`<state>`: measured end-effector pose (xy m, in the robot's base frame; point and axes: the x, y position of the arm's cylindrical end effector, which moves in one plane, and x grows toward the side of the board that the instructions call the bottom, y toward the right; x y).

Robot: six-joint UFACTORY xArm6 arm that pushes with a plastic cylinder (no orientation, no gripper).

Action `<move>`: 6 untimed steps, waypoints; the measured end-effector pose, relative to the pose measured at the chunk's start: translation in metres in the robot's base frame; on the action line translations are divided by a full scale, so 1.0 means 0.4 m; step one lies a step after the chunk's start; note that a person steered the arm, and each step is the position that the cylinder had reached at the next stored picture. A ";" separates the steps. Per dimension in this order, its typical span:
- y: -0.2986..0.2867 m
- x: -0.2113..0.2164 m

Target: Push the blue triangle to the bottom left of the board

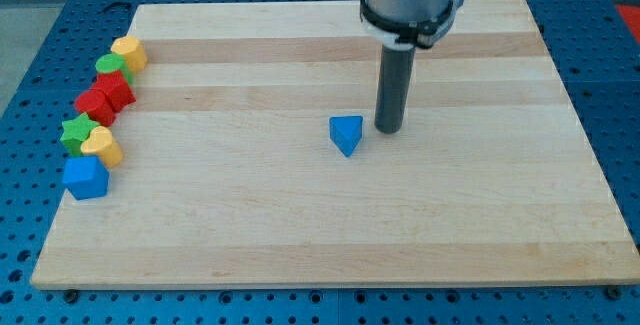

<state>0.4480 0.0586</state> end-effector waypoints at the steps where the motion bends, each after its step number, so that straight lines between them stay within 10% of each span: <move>1: -0.096 0.081; 6: -0.014 -0.040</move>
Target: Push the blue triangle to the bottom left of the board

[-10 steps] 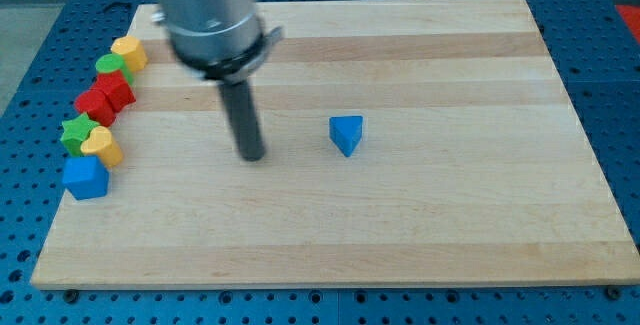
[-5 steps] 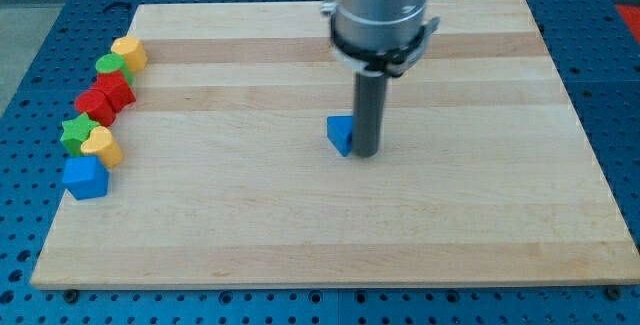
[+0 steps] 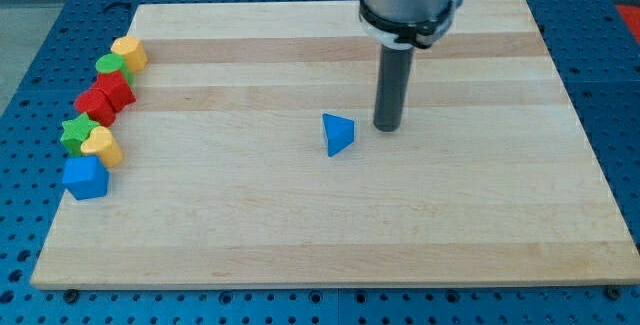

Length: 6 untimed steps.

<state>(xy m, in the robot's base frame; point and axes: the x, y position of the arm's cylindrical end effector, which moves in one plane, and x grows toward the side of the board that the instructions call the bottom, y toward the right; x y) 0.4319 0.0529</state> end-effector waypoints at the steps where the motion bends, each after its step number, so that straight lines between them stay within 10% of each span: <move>1: -0.139 0.054; 3: -0.388 0.224; 6: -0.394 0.299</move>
